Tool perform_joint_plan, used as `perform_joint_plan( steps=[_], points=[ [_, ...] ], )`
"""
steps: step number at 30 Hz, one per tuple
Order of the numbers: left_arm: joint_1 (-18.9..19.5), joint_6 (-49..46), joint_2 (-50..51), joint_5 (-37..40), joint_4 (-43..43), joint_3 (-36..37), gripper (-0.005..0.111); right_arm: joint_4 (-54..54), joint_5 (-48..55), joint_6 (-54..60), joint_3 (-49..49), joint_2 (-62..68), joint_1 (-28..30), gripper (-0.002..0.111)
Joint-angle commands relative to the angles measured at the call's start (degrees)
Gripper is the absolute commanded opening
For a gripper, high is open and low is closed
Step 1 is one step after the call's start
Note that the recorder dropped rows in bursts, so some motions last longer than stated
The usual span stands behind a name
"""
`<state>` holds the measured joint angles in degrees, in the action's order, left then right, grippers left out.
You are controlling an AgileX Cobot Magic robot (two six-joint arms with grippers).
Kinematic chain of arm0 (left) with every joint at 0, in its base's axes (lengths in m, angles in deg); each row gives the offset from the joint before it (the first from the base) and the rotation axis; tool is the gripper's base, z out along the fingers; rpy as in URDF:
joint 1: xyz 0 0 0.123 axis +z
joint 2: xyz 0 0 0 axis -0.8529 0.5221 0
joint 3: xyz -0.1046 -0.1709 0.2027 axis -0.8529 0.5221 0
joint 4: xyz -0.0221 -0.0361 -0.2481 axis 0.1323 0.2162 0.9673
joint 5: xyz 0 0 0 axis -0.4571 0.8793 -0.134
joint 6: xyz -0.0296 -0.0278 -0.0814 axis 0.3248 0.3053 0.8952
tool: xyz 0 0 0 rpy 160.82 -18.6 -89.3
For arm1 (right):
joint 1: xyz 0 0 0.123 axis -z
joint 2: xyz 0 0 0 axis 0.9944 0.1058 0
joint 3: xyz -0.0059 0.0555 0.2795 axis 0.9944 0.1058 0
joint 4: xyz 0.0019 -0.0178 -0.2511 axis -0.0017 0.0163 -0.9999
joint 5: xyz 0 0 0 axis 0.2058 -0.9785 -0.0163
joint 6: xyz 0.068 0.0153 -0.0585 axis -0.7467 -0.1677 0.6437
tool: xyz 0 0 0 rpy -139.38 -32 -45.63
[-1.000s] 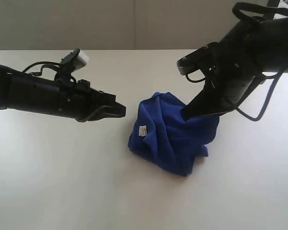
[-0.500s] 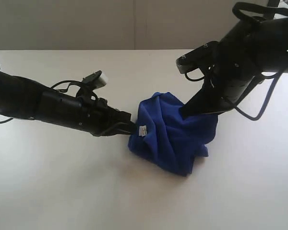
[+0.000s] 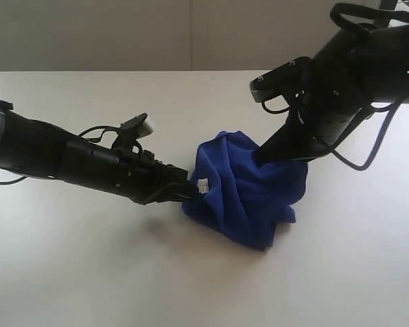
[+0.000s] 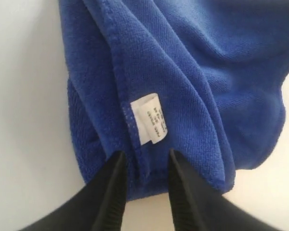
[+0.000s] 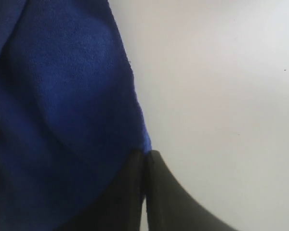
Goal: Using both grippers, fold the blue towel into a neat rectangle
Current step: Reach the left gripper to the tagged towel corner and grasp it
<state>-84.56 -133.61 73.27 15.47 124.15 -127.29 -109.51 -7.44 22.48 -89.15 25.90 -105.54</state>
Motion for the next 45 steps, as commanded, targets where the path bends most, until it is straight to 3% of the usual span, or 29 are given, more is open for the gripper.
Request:
perform_joint_plan(
  steps=[1, 10, 42, 45],
  points=[
    [-0.35, -3.02, -0.06, 6.56, 3.85, -0.31, 0.037, 0.20, -0.42, -0.40, 0.25, -0.53, 0.62, 0.000],
    [-0.35, -5.39, -0.06, 0.73, 5.40, -0.31, 0.037, 0.20, -0.31, -0.50, 0.25, -0.53, 0.62, 0.000],
    [-0.35, -6.61, 3.87, 5.44, 6.69, -0.31, 0.037, 0.20, -1.40, -0.70, 0.25, -0.53, 0.62, 0.000],
    [-0.35, -8.14, 3.87, 7.38, 6.69, -0.31, 0.032, 0.20, -1.40, -0.70, 0.25, -0.53, 0.62, 0.000]
  ],
)
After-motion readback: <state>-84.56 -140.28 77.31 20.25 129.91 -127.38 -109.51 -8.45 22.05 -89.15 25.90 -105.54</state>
